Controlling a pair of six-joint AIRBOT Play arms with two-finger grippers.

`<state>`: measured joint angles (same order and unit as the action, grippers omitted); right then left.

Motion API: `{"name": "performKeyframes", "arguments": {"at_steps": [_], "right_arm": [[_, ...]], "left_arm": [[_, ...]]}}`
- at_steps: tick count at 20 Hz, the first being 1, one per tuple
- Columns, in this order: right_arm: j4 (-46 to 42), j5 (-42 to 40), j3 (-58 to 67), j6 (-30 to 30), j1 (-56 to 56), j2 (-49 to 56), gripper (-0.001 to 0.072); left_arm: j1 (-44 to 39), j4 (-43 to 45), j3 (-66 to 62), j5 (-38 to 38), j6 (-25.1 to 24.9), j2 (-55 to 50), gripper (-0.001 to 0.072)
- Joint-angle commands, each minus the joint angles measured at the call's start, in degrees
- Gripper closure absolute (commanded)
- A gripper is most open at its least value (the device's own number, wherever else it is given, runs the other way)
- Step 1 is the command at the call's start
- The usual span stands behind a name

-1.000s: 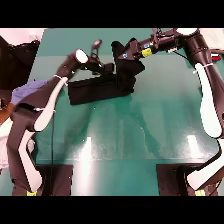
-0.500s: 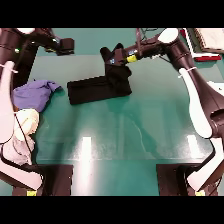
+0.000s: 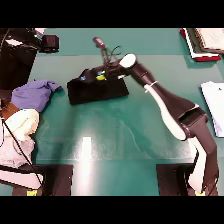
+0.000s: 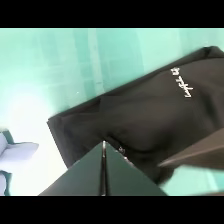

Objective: Fold the shirts.

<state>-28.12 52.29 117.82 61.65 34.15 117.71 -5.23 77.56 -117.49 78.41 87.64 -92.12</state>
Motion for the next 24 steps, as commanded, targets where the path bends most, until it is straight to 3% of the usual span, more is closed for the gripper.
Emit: {"name": "performKeyframes", "arguments": {"at_steps": [1,5,9,11,15,19,24], "right_arm": [[0.9,-2.4,0.0,-5.4,2.9,0.8,0.0252],[-8.4,6.7,-3.0,-5.0,-5.3,-4.6,0.0253],[-15.6,13.1,-9.8,3.0,-19.1,-8.8,0.0249],[-15.0,17.9,-11.1,5.3,-25.2,-7.5,0.0014],[-14.9,22.8,-11.0,8.9,-30.0,-2.2,0.0016],[-14.4,20.7,-11.0,8.9,-28.4,1.7,0.0016],[-5.2,17.1,-11.0,8.8,-25.3,5.3,0.0022]], "left_arm": [[0.2,0.3,0.0,1.9,0.0,0.3,0.0681],[0.2,0.3,0.0,3.2,0.0,0.3,0.0681],[0.2,-0.5,0.0,3.0,0.0,0.3,0.0680],[0.2,-1.5,0.0,2.9,0.0,0.3,0.0681],[0.1,-1.7,0.0,2.7,0.0,0.3,0.0681],[0.1,-2.2,0.0,3.5,0.0,0.3,0.0680],[0.1,-3.4,0.0,3.7,0.0,0.3,0.0681]]}}
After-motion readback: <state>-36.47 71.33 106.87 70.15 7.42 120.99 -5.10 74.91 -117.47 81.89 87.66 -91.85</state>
